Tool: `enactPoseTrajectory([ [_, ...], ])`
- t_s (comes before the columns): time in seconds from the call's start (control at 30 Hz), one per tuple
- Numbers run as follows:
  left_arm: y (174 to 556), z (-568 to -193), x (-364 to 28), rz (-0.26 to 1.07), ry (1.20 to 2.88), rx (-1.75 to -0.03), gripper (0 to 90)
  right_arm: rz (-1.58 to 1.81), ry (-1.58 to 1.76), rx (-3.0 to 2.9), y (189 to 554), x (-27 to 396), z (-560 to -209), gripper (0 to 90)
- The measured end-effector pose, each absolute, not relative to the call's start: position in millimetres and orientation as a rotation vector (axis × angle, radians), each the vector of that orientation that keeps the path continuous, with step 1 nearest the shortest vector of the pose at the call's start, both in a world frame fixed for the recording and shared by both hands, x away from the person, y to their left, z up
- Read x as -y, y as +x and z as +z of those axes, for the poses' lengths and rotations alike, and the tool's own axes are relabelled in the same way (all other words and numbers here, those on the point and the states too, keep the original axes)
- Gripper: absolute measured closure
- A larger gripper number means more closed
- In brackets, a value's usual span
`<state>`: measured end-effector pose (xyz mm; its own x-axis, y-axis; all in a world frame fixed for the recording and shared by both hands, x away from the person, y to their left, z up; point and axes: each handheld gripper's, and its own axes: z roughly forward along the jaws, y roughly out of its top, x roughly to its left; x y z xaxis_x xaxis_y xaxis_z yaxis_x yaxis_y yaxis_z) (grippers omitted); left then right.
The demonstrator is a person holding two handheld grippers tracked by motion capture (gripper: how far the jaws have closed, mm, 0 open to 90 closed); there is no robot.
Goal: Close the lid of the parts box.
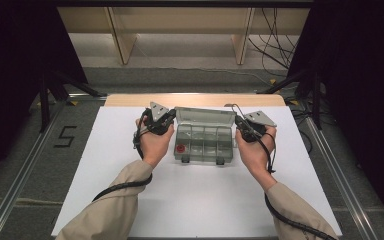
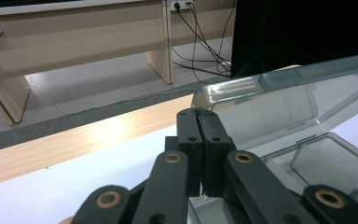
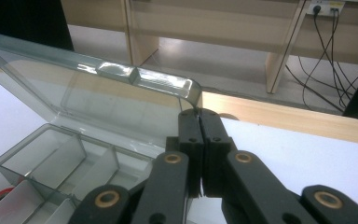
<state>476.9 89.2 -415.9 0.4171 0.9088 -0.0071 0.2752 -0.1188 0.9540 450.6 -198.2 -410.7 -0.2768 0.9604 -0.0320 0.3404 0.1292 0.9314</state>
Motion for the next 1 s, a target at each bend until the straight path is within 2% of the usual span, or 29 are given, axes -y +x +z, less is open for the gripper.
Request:
enactPoseTrajectory([
  [1.0,468.3,-421.0,-90.7,0.775,1.642,-1.041,88.7,1.140,1.248,-1.733,442.0,197.9,-414.6,89.4],
])
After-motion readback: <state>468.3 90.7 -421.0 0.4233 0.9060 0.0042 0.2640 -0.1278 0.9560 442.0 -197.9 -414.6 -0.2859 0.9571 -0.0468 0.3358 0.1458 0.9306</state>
